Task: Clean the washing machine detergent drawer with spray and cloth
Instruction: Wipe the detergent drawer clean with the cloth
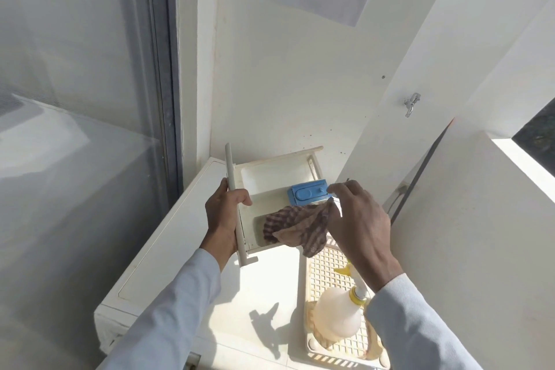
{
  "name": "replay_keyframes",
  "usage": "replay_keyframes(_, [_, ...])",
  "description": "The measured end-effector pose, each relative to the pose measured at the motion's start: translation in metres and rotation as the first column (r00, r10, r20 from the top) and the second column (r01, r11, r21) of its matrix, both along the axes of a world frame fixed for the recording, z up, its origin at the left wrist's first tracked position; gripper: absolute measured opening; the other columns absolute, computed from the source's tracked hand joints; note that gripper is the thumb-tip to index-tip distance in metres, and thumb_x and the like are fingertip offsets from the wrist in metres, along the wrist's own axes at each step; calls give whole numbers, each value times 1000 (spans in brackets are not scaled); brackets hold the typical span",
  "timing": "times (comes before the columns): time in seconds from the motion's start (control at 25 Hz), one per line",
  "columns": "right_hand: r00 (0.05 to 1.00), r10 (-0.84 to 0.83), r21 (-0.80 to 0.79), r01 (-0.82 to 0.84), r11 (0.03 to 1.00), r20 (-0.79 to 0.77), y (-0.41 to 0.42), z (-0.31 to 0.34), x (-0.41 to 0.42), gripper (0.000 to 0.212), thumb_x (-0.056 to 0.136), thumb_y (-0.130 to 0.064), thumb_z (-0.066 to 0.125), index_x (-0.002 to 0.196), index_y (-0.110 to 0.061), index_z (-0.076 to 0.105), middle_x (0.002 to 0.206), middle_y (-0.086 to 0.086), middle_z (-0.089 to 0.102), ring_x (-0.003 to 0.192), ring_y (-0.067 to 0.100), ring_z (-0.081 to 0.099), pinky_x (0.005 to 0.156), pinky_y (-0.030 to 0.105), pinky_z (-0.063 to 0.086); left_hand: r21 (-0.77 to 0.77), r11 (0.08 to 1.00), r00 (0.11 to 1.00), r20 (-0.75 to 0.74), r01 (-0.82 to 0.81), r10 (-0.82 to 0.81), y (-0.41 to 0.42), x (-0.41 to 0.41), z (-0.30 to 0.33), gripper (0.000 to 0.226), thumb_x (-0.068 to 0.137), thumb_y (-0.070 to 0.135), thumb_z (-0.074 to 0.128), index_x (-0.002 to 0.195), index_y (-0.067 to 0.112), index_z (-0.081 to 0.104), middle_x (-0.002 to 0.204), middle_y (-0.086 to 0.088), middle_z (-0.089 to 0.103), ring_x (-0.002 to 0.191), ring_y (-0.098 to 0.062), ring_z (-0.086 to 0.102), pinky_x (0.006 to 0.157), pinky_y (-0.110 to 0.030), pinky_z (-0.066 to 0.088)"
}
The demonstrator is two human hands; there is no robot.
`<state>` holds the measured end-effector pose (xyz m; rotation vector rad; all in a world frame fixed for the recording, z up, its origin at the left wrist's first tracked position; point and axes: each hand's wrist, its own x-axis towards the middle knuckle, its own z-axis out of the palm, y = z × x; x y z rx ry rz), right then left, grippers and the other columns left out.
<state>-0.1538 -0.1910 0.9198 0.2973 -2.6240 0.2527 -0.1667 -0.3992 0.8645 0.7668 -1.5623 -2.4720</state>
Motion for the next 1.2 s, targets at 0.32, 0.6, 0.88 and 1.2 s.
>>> replay_keyframes(0.32, [973,209,32,-213,977,96,34,-24,-8,25,91,-29,74,116,-29,76,113,-5,73,96,21,68,58,31,57,46,998,999,30,-33,32,-7,-1,-3,41,57,5,62,96,-5,58,81,-9,57,77,-29,51,69,-40,45])
replay_keyframes(0.6, [987,146,26,-148,989,61,4,-28,17,33,100,-37,43,116,-20,65,92,-2,74,78,21,68,59,32,52,64,997,999,30,-35,33,1,-2,-1,56,50,11,63,104,-2,60,86,-9,56,82,-30,51,74,-44,45])
replay_keyframes(0.88, [920,-81,235,-12,972,384,-27,-31,11,84,90,-81,15,84,-17,69,113,9,72,148,31,38,126,52,3,-9,1000,991,-132,21,-22,15,-8,13,50,51,6,61,101,6,64,79,1,49,76,-23,42,67,-30,39])
replay_keyframes(1.2, [905,205,-282,-100,954,372,-42,-38,11,54,80,-52,61,50,-16,35,41,-5,39,43,15,37,97,33,42,-115,993,982,-188,10,-31,24,-12,23,55,50,8,64,103,19,71,77,11,54,71,-9,49,56,-10,42])
